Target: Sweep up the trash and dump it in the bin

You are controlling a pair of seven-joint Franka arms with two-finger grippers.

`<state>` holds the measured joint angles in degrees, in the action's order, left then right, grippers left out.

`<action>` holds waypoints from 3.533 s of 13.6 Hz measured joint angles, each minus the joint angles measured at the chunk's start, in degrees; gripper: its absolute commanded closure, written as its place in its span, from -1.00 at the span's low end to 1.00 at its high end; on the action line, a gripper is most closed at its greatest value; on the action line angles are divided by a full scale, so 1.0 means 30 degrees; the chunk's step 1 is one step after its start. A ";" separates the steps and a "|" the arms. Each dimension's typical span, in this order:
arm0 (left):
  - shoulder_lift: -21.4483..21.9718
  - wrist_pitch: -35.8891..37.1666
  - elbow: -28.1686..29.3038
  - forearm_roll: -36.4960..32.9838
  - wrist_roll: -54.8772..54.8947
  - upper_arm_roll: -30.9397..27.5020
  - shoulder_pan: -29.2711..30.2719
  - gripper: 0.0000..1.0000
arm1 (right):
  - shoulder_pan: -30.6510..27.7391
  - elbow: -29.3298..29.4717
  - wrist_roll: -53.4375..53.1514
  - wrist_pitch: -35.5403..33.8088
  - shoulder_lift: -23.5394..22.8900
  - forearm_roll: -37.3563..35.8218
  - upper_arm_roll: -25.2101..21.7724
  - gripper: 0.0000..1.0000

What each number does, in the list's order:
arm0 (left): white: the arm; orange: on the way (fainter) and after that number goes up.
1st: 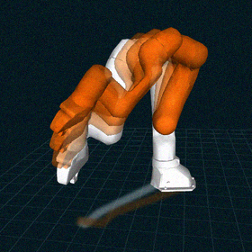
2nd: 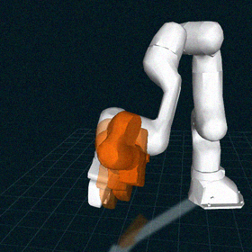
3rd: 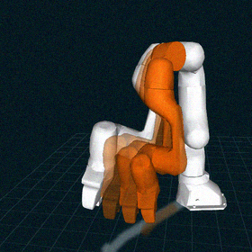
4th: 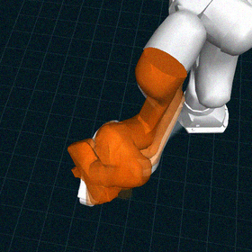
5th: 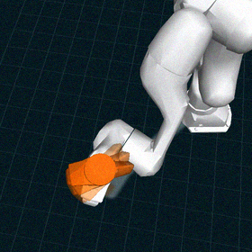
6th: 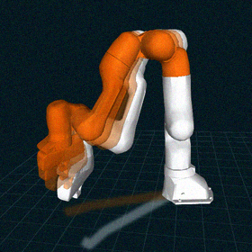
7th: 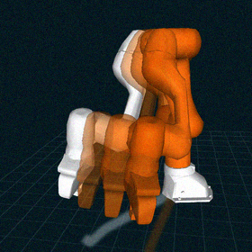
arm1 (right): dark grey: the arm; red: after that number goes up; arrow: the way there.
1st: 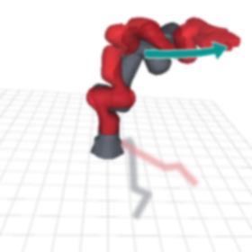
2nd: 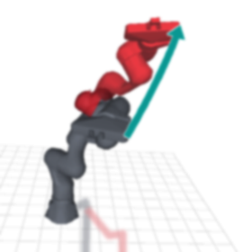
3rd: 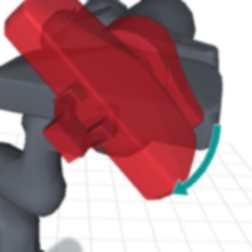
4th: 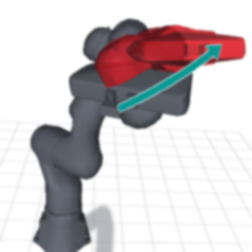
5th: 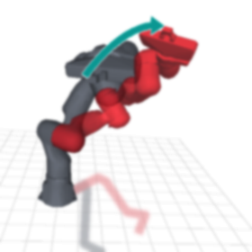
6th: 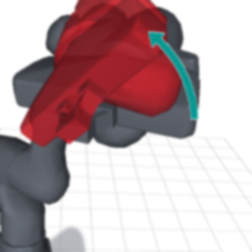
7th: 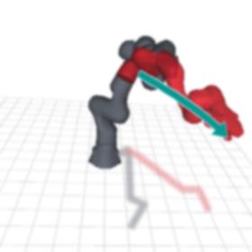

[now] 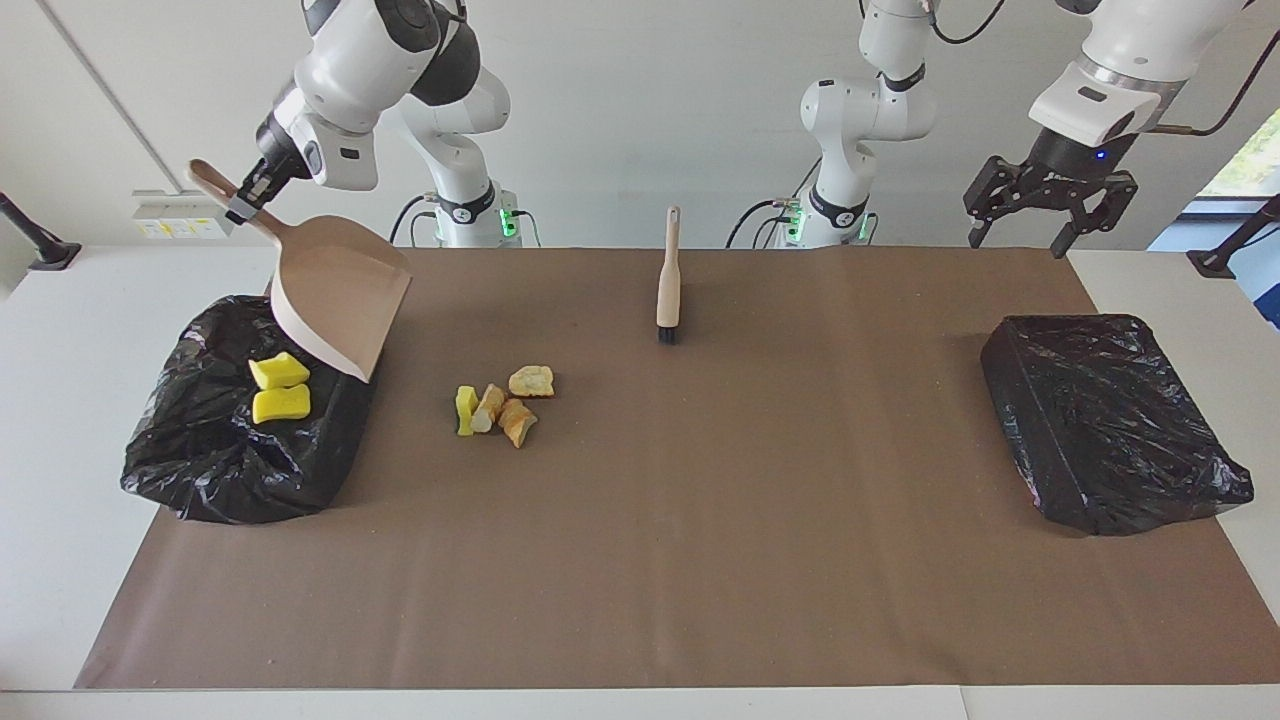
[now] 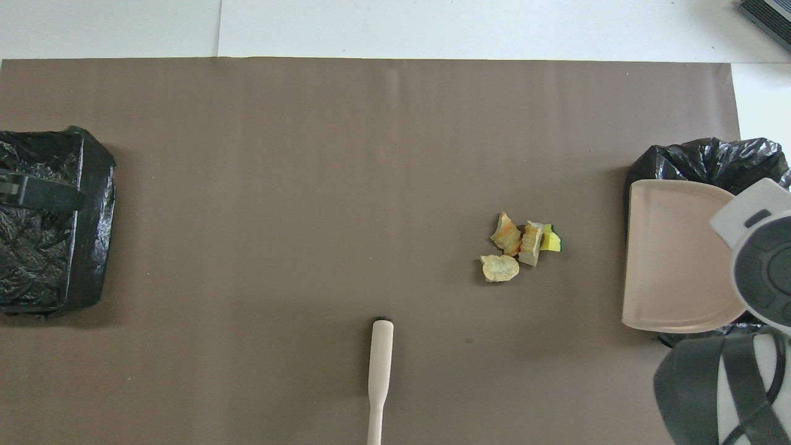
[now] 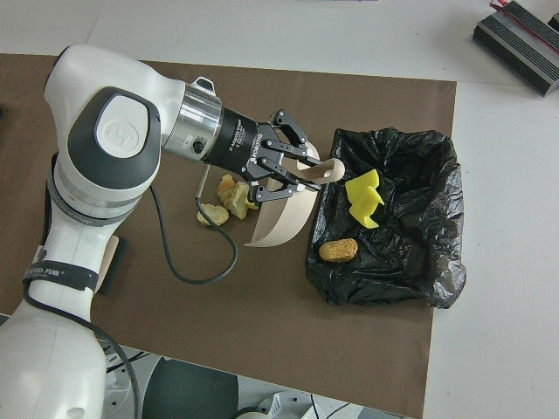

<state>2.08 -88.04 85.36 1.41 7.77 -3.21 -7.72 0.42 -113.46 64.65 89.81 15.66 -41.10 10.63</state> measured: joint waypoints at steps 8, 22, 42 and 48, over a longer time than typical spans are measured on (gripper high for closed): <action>-0.0254 0.0084 -0.0495 0.0000 0.0016 0.0086 0.0390 -1.00 | 0.1048 0.2217 -1.2924 0.0165 -0.3212 0.7738 0.2289 1.00; -0.0254 0.0138 -0.0507 0.0001 0.0015 0.0266 0.0387 -1.00 | 0.6568 1.2902 -3.5171 0.5693 -1.7545 0.9851 0.2329 1.00; -0.1619 -0.2172 -0.0237 0.0011 -0.0010 0.0819 -0.1896 -1.00 | 0.8058 0.5834 -3.7107 0.3420 -1.0470 1.4971 0.2708 -1.00; -0.4286 -0.6330 0.0795 0.0010 -0.1327 0.0884 -0.4956 -1.00 | 1.0809 -0.5469 -3.7746 1.1223 -0.4549 2.0587 0.2879 -1.00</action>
<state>-10.78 -107.03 87.75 1.45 3.79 -0.56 -22.58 32.85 -129.86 -48.58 123.48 2.01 20.66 19.27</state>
